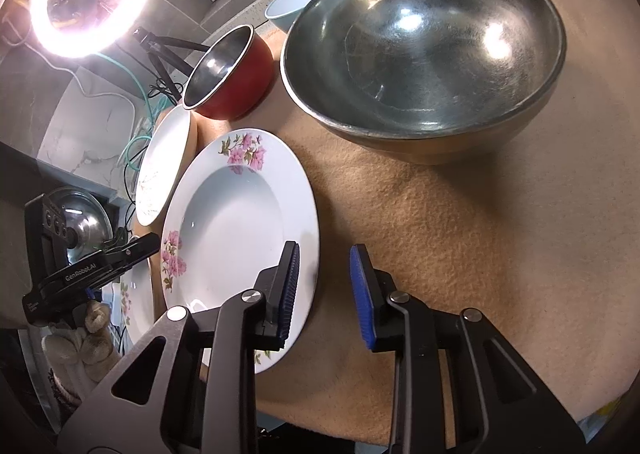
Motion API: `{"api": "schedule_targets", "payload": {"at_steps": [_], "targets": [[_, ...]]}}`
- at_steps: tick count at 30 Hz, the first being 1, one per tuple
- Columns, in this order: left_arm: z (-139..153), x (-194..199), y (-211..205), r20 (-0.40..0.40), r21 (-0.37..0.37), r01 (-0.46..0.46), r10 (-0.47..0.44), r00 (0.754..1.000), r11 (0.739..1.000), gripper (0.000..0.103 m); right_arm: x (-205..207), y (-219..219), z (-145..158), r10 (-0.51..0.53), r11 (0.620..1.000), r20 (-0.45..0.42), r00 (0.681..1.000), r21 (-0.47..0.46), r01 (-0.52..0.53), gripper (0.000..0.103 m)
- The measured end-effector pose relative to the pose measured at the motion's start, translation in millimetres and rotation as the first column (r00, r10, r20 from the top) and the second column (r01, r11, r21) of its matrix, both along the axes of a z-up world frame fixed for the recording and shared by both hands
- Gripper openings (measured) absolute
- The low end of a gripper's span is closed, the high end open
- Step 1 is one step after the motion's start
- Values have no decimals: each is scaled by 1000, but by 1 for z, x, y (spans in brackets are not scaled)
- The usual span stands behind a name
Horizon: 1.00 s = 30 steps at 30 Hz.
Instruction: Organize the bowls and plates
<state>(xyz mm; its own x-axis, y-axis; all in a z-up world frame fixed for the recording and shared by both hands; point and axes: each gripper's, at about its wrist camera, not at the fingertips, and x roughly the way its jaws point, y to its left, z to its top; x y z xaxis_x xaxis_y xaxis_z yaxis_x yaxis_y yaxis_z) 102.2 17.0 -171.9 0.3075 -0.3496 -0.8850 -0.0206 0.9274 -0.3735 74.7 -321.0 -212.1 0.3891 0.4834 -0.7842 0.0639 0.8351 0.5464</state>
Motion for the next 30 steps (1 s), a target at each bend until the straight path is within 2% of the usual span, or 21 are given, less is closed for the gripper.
{"api": "schedule_targets", "payload": {"at_steps": [6,13,21,30], "targets": [[-4,5,3,-12,4,4,-4,1000,1000,15,5,2,-4,0,1000,-19,1000,23,0,20],[-9,9,0,-26,4,14,-13,1000,1000,14,8,3,-6,10,999,-25,1000,44,-9,19],[-9,9,-3,-21,20,24,-23,999,1000,14,10,5,-8,24,997,-29,999,69,-22,13],[-8,9,-7,-19,30,29,-29,999,999,14,9,5,-7,22,998,-31,999,62,-20,13]]}}
